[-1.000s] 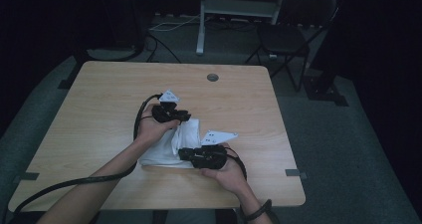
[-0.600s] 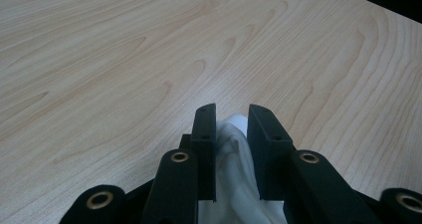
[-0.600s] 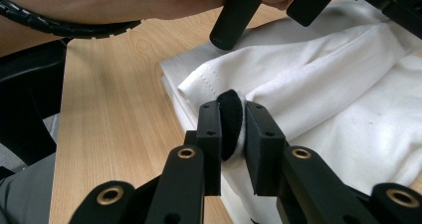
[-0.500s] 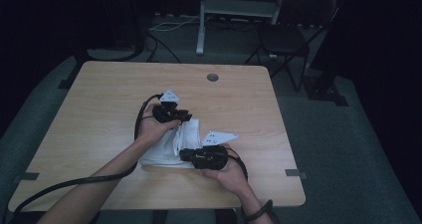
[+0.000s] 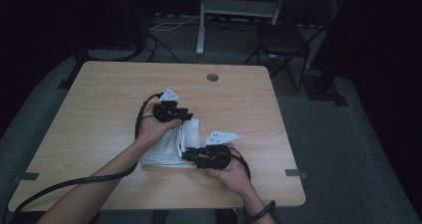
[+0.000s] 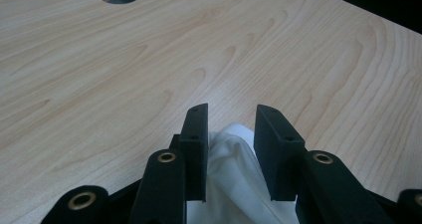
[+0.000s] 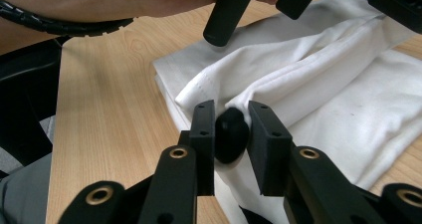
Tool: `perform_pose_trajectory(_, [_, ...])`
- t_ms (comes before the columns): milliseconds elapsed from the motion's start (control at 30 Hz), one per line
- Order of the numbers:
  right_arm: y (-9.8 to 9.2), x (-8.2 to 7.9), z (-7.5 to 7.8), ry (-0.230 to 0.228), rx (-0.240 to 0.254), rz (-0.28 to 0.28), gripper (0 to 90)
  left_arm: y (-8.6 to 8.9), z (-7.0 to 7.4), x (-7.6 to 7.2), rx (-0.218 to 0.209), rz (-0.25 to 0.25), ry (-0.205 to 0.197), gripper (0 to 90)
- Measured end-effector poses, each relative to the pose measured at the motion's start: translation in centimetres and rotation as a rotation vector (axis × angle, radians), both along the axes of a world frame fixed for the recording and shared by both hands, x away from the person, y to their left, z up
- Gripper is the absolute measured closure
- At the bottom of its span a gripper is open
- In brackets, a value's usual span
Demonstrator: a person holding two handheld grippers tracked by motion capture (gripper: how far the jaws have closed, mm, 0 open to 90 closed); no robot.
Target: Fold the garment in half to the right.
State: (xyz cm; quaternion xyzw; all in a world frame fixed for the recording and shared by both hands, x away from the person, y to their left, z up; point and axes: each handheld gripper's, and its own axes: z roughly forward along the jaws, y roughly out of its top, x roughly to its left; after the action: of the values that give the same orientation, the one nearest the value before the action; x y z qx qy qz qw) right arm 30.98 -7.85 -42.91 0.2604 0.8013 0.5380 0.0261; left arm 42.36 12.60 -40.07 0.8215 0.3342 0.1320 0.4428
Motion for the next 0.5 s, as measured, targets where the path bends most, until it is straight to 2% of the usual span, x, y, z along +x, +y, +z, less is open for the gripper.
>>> perform_pose_trajectory(167, [-0.8, 0.2, 0.0, -0.005, 0.0, -0.02, 64.1, 0.1, 0.5, -0.1, -0.017, 0.006, -0.014, 62.1])
perform_pose_trajectory(300, [-1.7, 0.3, 0.1, -0.013, -0.043, -0.037, 57.6, 0.3, 1.0, -0.3, -0.02, 0.012, -0.022, 59.6])
perform_pose_trajectory(433, [-2.9, 0.4, 0.2, -0.017, -0.065, -0.081, 51.2, 0.9, 1.5, -0.4, -0.002, 0.018, -0.036, 56.5])
perform_pose_trajectory(500, [-3.5, 0.5, 0.2, -0.013, -0.06, -0.106, 49.0, 1.1, 1.7, -0.4, 0.005, 0.023, -0.044, 54.9])
